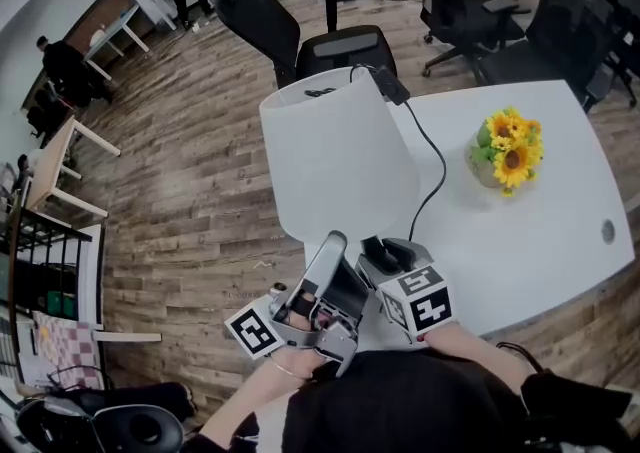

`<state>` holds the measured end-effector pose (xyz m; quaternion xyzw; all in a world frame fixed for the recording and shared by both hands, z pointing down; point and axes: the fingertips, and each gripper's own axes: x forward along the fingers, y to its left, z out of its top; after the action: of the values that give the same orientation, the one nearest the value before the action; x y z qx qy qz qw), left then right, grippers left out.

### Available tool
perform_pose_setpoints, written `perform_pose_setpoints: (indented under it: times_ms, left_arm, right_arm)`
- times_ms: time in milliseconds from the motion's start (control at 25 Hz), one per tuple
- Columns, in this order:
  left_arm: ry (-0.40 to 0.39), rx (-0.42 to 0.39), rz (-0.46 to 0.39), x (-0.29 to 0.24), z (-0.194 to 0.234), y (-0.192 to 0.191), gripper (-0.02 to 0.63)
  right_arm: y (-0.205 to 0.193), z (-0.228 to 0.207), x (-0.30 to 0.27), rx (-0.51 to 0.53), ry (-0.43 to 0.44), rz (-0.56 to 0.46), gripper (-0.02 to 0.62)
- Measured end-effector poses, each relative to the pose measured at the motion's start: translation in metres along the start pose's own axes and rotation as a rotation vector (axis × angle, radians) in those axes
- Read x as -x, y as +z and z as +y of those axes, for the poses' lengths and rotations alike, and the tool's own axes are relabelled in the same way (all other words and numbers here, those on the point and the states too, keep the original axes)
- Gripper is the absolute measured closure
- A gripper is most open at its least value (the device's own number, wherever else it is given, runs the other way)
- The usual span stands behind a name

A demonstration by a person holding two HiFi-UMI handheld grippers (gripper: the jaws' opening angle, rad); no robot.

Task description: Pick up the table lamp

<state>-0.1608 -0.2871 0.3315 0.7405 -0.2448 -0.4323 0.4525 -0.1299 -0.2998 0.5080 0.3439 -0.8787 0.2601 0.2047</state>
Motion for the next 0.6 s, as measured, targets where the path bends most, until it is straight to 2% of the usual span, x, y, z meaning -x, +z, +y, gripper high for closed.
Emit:
perform_pose_setpoints:
  times_ms: [600]
  left_arm:
    - [-0.026, -0.055, 0.033, -0.0049, -0.0072, -0.0038, 0.586]
  right_arm:
    - [0.0012, -0.0009, 0.0030, 0.027, 0.021, -0.008, 0.417]
